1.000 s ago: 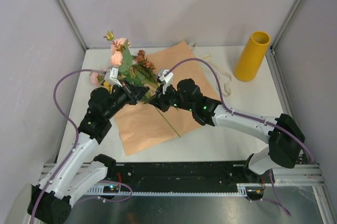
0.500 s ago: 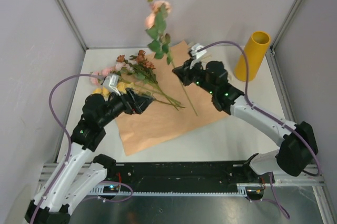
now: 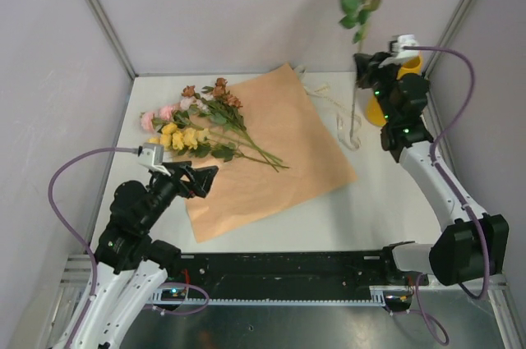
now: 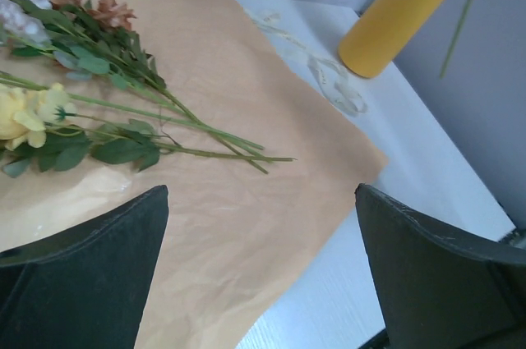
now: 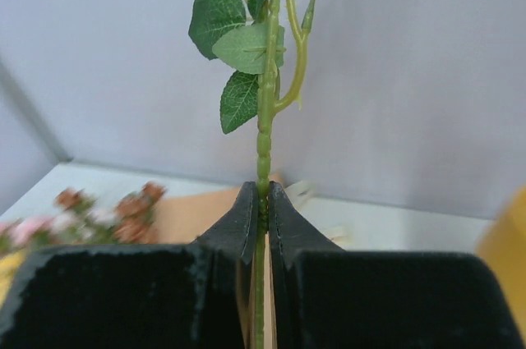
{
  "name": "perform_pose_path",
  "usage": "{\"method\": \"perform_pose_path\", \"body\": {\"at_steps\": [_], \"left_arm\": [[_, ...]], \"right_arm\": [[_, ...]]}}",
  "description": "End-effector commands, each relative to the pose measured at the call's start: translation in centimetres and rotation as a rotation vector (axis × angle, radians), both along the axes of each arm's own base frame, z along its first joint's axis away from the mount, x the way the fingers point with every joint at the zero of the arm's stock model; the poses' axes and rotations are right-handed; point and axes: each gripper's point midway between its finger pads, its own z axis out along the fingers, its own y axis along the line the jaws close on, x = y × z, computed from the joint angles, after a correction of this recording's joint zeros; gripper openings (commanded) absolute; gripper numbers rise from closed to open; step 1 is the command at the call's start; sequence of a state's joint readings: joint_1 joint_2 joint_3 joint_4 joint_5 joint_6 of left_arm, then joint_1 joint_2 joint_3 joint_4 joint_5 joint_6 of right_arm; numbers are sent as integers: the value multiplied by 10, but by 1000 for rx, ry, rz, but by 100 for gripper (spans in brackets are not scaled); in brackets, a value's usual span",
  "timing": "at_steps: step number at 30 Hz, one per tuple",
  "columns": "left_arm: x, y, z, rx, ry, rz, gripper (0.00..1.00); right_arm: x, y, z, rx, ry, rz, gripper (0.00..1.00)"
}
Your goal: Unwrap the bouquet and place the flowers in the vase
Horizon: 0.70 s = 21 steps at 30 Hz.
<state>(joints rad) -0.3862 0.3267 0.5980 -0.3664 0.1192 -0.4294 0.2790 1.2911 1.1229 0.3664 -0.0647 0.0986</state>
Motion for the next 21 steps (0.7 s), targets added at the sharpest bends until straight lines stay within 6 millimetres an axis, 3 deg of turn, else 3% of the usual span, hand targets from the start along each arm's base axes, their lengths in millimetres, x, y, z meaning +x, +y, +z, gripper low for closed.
{"method": "perform_pose_path", "body": {"at_steps": [1,10,14,21], "left_arm": [[6,17,-4,89,-43,78,100],[5,19,-7,100,-33,86,100],[4,20,-6,100,-37,86,100],[1,24,-1,100,-70,95,100]], "right_arm": [[-3,-67,85,76,-279,-133,0],[8,-130,146,-37,-557,-285,0],[7,-144,164,-76,-695,-337,0],[38,-166,176,-105,-766,-373,0]]}}
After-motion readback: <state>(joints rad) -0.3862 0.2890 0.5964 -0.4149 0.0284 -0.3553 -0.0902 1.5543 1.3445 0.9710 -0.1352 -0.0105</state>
